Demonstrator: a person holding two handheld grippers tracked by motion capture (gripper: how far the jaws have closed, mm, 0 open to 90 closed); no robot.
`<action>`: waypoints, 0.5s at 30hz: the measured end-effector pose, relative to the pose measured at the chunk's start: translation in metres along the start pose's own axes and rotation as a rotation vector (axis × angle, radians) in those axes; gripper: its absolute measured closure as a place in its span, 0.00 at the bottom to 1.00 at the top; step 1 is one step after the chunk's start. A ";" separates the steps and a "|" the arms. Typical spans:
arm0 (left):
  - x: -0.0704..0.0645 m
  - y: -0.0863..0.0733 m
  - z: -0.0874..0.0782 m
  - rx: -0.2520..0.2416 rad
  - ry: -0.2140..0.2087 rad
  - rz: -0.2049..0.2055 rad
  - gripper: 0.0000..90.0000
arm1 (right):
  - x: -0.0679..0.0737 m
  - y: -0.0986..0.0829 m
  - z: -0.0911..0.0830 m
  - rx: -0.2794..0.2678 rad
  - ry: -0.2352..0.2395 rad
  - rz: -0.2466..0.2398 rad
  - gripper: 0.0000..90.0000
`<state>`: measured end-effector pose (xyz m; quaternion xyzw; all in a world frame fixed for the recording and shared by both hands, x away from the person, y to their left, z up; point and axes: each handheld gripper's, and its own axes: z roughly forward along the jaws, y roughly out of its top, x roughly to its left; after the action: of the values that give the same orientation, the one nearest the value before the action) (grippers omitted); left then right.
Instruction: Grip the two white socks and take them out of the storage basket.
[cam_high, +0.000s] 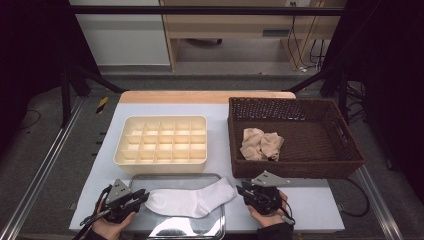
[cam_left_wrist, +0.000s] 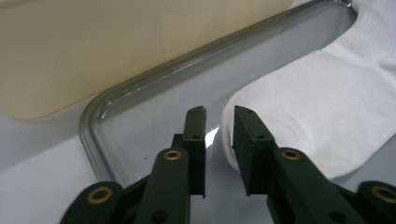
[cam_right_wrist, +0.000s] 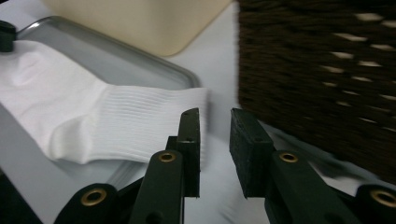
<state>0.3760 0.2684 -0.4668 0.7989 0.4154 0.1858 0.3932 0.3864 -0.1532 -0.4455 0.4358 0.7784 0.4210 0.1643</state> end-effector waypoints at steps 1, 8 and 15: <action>0.000 0.000 -0.001 -0.010 0.003 -0.004 0.78 | -0.004 -0.001 -0.005 -0.005 -0.018 0.001 0.82; 0.003 -0.002 -0.005 -0.019 0.008 -0.027 0.71 | -0.023 -0.022 -0.026 0.001 -0.062 0.039 0.80; 0.002 -0.003 -0.006 -0.018 0.002 -0.031 0.70 | -0.016 -0.028 -0.009 0.063 -0.076 -0.009 0.73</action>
<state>0.3719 0.2740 -0.4658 0.7886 0.4266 0.1843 0.4027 0.3745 -0.1787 -0.4642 0.4529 0.7863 0.3788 0.1820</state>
